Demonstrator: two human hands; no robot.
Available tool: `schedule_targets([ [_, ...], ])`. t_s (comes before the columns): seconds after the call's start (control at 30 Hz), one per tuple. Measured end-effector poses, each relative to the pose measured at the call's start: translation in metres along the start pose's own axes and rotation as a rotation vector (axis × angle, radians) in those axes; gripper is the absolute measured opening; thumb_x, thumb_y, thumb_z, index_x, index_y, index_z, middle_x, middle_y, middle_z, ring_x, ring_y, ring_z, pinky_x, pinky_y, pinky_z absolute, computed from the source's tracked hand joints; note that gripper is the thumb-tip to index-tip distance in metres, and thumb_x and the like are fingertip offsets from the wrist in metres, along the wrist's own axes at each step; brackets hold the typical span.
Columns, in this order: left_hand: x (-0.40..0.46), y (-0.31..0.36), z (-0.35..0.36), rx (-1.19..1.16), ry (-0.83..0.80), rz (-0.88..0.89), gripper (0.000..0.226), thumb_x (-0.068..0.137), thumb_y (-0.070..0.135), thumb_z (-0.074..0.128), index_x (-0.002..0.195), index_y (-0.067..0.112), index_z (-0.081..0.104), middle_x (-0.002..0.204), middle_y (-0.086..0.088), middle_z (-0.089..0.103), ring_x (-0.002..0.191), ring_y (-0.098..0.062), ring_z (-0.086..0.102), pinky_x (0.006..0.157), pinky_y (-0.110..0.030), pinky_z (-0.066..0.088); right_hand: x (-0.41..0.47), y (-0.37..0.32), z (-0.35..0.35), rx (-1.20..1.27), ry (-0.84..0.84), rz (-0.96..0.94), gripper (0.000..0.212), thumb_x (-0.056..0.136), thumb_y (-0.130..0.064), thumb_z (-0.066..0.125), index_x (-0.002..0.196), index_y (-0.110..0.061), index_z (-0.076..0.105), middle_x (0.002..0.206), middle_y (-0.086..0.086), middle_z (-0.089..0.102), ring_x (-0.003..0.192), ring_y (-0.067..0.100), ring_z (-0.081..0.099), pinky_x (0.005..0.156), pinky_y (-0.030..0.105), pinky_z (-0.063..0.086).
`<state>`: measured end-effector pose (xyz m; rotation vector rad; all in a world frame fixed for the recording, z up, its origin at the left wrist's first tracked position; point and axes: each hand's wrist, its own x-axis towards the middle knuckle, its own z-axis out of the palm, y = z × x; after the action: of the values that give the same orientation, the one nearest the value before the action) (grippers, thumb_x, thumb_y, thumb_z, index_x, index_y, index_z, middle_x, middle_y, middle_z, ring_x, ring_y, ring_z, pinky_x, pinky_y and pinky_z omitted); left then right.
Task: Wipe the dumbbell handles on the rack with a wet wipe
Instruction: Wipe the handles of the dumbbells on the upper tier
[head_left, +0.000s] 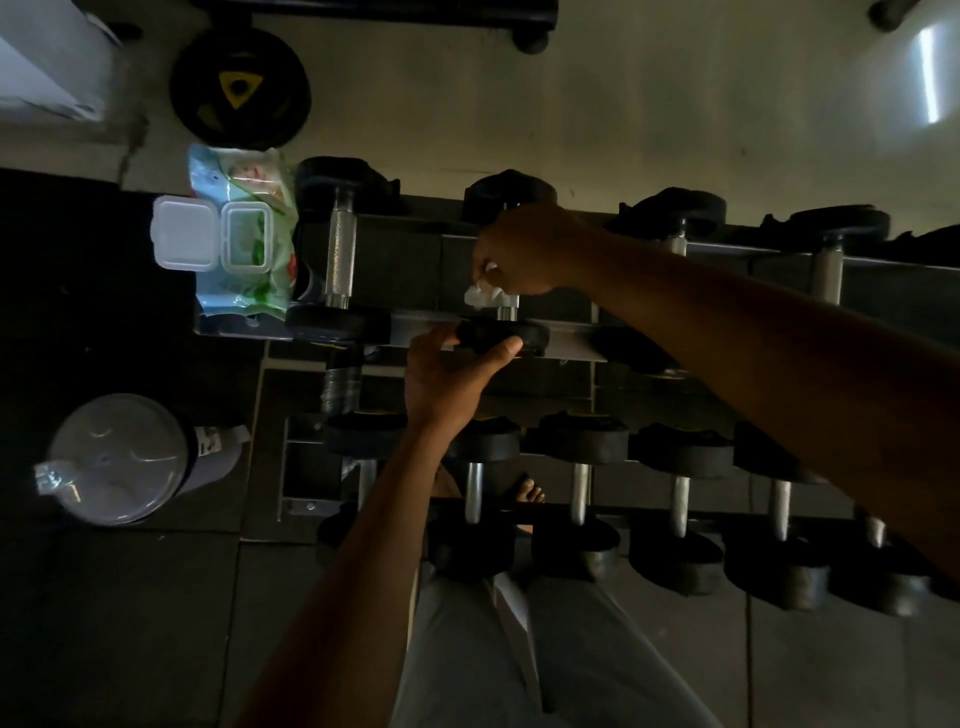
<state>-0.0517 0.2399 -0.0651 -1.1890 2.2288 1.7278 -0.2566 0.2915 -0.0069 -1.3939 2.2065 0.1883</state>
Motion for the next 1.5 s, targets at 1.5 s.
schedule_targets([
  [1.5,-0.057,0.080,0.184,0.213,-0.052,0.048,0.048,0.084,0.065,0.081,0.112,0.027,0.072,0.108,0.010,0.073,0.101,-0.007,0.069,0.080,-0.025,0.053,-0.246,0.140,0.111,0.938,0.523,0.428,0.015,0.099,-0.034,0.065,0.112,-0.030,0.070,0.106,-0.020,0.063,0.094,-0.010,0.058,0.077,0.013,0.042],
])
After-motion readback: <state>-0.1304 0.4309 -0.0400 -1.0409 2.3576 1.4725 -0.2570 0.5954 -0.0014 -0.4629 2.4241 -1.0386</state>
